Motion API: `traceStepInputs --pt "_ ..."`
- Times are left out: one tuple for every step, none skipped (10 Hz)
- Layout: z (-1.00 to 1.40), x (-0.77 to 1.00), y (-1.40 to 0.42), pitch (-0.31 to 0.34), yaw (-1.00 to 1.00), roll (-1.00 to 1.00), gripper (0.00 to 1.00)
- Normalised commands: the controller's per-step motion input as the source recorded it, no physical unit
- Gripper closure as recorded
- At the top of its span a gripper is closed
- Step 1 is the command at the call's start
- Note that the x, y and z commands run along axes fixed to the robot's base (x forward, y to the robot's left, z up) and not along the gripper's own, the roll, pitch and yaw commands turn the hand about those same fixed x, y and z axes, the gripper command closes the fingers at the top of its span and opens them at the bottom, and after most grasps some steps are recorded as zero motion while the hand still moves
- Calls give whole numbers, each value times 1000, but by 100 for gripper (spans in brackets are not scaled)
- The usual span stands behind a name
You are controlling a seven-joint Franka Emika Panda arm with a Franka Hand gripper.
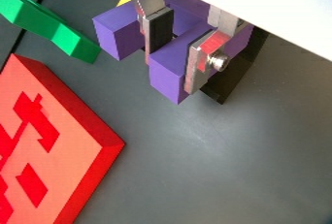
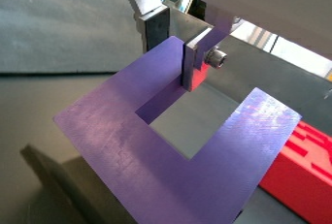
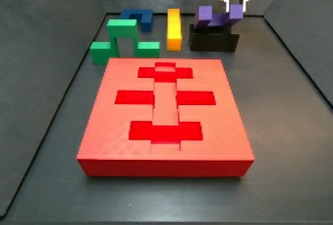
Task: Pick up the purple object. Move up. Place the purple object on the fixture. Regrasp the purple object. Move to above the board. Insert the purple object.
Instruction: Place the purple object on the fixture.
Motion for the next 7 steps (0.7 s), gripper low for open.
traceStepInputs --pt "-271 80 -17 0 0 -49 100" --pt "-206 91 -17 0 0 -69 100" --pt "-29 100 0 0 0 -51 100" --pt "0 246 -11 -29 -114 -149 100" --pt "-63 206 0 -177 -183 -251 100" --pt "-60 0 0 -366 -80 -374 100" --pt "0 31 0 -80 0 -114 100"
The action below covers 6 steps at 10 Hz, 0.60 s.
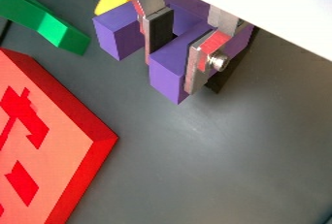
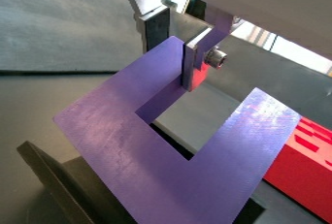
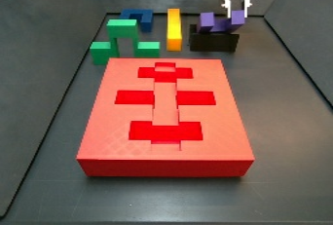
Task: Pick up the purple object. Move up. Place the purple object on the fixture. Regrasp the purple object. Move to above the board. Insert the purple object.
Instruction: Place the purple object on the fixture.
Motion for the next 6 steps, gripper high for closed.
traceStepInputs --pt "0 0 0 0 0 11 100" --pt "-123 0 0 151 -9 169 100" --pt "-134 0 0 454 -126 443 100" --pt "-103 9 0 543 -120 394 100" --pt "-11 43 0 0 0 0 100" --pt "-106 234 0 -137 0 -163 100"
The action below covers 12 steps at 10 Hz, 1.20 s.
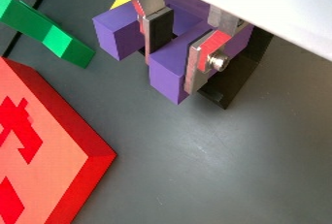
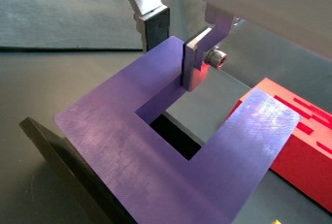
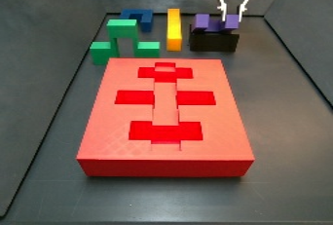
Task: Pick up the purple object. Move up. Place the purple object on the fixture. Regrasp the purple object. Move to above the board. Insert the purple object.
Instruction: Place the purple object on the fixture, then regrasp the purple object.
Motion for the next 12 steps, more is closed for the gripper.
traceStepInputs --pt "-34 237 0 -23 0 -91 100" --pt "0 23 0 0 0 -3 100" --pt "0 0 0 0 0 46 100" --pt "-6 0 0 0 0 131 100" --pt "0 0 0 0 0 140 100" --pt "0 0 0 0 0 0 0" --pt "0 0 0 3 0 14 0" --pt "0 0 0 0 0 14 0" --pt "0 11 0 0 46 26 0" --pt "294 80 0 -54 217 271 0" --pt "400 11 -9 -160 214 589 0" --pt "454 0 -86 -120 280 994 0"
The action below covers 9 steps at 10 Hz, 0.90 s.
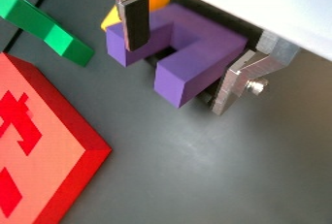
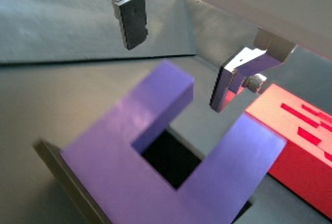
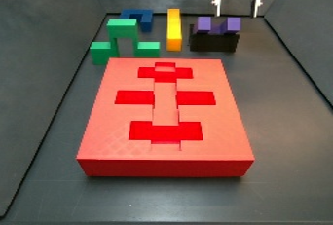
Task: Pick up the purple object. Move up. Place the purple object on the fixture. Regrasp the purple object. Move to above the board. Insert the purple object.
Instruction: Regrasp the purple object.
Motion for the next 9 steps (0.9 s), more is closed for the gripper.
traceStepInputs --pt "291 9 -106 -74 294 1000 0" --pt "223 -6 -203 -111 243 1000 0" --pt "34 -186 -237 -349 191 1000 0" --pt "49 -194 -246 -397 183 1000 0" --pt "89 -160 -231 -434 177 1000 0" --pt "103 -137 -226 -420 166 1000 0" --pt "106 -109 -211 -389 169 1000 0" --pt "109 -69 -206 -360 174 1000 0" --pt "120 0 -197 -266 166 1000 0"
